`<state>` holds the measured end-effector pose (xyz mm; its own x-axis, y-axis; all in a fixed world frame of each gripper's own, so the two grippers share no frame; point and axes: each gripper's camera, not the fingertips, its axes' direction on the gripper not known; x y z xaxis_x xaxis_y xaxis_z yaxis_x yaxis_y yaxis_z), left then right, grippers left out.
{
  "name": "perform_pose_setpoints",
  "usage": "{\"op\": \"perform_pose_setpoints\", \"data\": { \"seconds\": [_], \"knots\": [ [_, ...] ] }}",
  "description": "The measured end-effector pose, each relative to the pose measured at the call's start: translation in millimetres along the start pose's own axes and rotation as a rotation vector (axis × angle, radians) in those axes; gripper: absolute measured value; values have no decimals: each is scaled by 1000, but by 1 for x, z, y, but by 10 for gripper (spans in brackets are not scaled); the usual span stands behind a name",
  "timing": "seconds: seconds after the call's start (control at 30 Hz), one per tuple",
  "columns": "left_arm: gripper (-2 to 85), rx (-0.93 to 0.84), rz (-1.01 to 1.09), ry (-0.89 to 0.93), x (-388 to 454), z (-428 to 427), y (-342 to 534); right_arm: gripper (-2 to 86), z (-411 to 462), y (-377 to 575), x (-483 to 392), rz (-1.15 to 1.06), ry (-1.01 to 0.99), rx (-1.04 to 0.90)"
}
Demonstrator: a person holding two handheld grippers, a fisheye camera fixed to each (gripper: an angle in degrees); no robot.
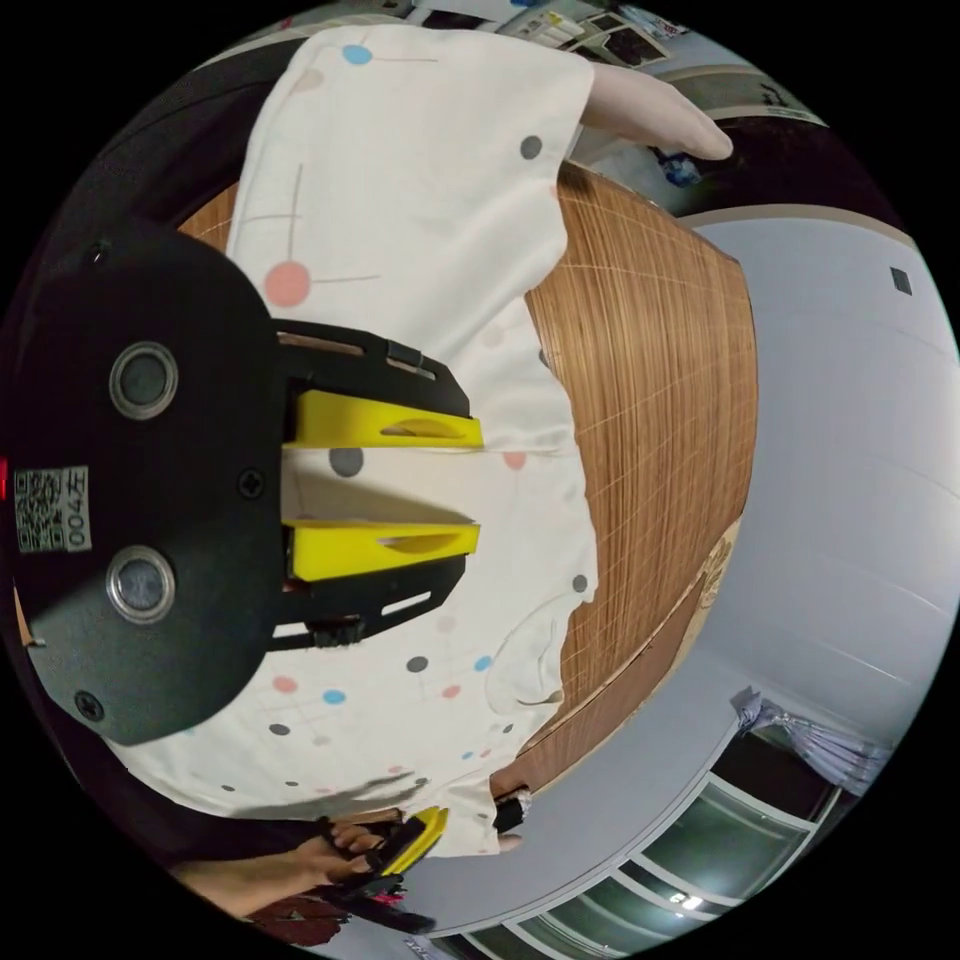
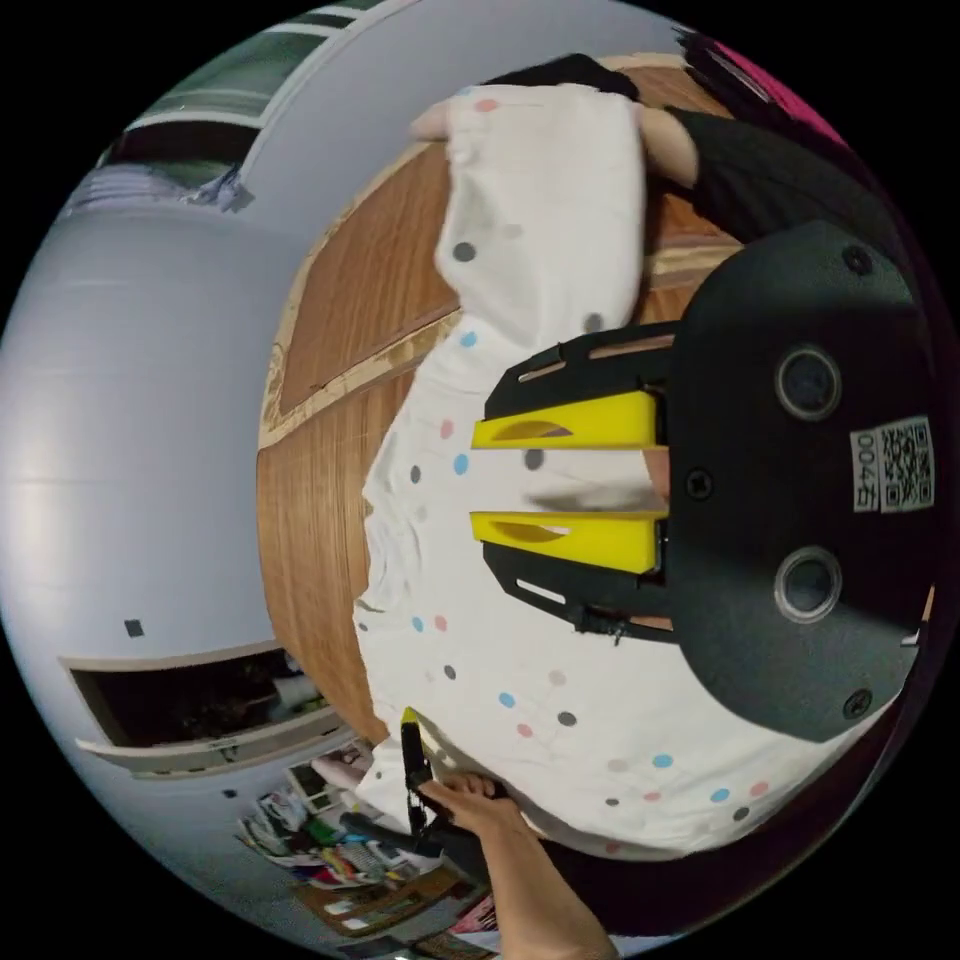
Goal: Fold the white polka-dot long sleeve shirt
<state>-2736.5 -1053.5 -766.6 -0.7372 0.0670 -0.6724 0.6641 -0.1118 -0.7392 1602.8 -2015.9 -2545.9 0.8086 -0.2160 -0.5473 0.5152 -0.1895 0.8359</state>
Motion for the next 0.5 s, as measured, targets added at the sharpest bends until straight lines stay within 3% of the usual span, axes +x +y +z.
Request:
{"op": "perform_pose_setpoints", "data": {
  "seconds": [0.2, 0.33, 0.43, 0.5],
  "knots": [
    [103, -5, 10, -33, 10, 19, -1, 108, 86, -106, 2, -57, 18, -82],
    [99, -5, 7, -37, 15, 32, -2, 129, 155, -128, 20, -43, 137, -272],
    [97, -3, 2, -26, 17, 42, -4, 129, 159, -132, 57, 138, 42, -207],
    [96, -4, 4, -31, 21, 48, -5, 121, 165, -141, 61, 147, 29, -212]
  ]
}}
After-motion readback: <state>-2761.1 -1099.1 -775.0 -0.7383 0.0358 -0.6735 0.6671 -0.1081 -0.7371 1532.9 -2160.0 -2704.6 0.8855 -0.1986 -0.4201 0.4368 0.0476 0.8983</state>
